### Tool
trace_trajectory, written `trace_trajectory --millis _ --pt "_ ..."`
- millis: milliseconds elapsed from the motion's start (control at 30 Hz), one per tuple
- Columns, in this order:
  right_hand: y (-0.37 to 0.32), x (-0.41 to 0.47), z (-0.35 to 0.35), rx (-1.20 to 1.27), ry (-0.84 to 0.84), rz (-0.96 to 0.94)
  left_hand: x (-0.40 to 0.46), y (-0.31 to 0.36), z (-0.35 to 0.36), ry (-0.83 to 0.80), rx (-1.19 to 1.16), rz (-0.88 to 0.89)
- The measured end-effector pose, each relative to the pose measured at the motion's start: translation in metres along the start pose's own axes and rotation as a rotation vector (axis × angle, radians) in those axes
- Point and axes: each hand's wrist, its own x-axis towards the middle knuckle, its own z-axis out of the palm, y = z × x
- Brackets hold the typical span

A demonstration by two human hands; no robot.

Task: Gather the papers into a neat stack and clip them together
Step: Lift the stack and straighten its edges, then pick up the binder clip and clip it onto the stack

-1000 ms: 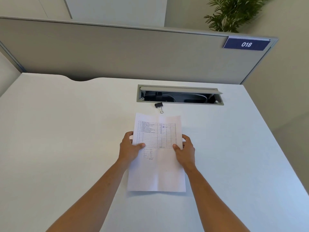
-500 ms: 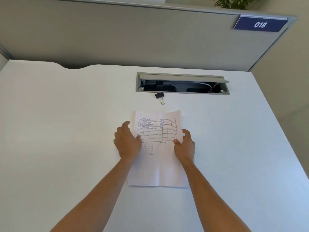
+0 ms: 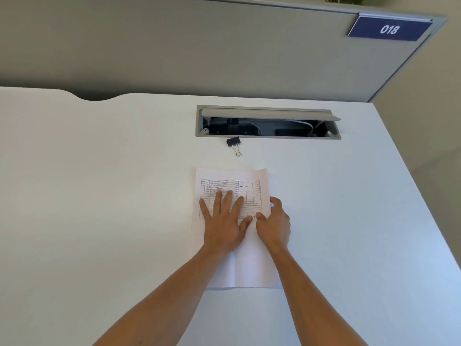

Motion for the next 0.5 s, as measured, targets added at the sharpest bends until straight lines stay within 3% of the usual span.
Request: trace_trajectory --millis 233,367,500 --pt "0.001 0.004 0.001 -0.035 0.071 -0.001 -0.005 0.0 0.009 0.07 0.033 0.044" --pt "-0.015 0.014 0.006 -0.051 0.204 -0.142 -0.004 -0.002 0.012 0.054 0.05 0.045" --pt "-0.047 0.046 0.021 -0.058 0.173 -0.321 -0.004 -0.002 0.013 0.053 0.047 0.036"
